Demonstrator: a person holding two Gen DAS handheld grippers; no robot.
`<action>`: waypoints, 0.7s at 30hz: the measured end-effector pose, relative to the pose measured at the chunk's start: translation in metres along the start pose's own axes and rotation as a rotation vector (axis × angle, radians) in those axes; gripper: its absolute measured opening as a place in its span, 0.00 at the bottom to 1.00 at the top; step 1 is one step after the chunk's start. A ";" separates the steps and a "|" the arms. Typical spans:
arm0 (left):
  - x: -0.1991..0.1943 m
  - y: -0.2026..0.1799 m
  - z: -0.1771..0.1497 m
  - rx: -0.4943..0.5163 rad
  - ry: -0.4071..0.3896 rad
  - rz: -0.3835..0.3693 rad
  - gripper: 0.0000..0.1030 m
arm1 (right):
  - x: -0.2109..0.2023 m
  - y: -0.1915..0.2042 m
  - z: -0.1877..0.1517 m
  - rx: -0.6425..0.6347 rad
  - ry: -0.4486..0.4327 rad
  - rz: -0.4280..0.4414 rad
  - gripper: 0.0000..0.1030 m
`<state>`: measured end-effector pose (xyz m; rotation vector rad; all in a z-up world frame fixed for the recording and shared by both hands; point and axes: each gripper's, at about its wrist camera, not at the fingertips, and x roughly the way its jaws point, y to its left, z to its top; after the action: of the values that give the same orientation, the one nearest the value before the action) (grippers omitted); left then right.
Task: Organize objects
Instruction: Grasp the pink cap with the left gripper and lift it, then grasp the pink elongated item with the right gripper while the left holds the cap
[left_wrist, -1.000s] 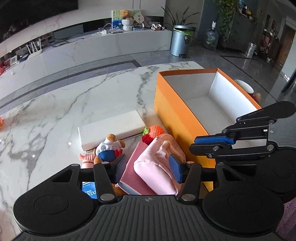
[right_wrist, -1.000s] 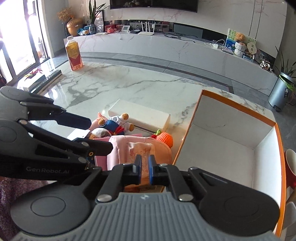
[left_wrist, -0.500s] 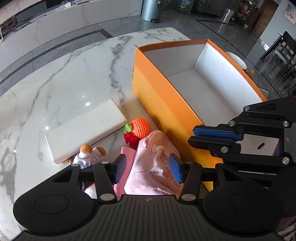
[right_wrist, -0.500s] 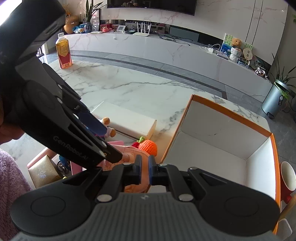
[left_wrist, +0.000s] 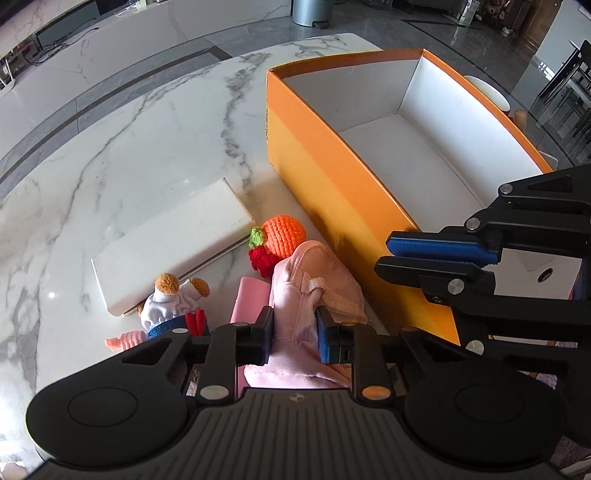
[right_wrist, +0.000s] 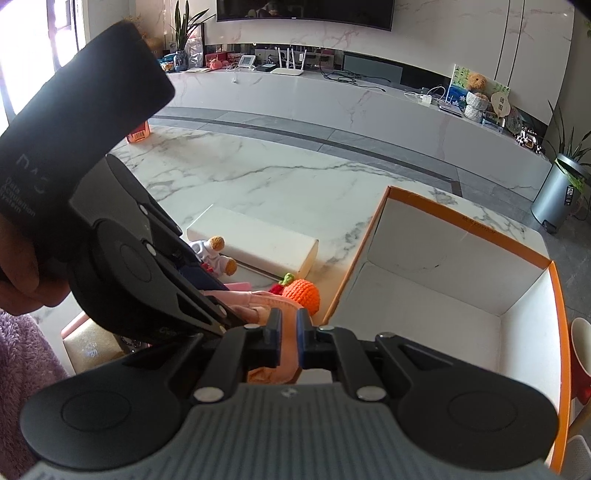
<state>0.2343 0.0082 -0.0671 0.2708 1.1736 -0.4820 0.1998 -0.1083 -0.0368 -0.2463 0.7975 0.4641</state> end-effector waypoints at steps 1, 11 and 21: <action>-0.003 -0.002 -0.001 0.001 -0.011 0.014 0.24 | -0.001 0.000 0.000 0.001 -0.001 0.001 0.07; -0.062 -0.003 -0.012 -0.003 -0.163 0.150 0.22 | -0.008 0.004 0.006 0.025 -0.002 0.005 0.09; -0.087 0.041 -0.036 -0.104 -0.184 0.242 0.22 | 0.016 0.020 0.023 0.136 0.071 0.084 0.21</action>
<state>0.1993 0.0789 -0.0012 0.2692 0.9675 -0.2274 0.2136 -0.0772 -0.0338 -0.1040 0.9071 0.4797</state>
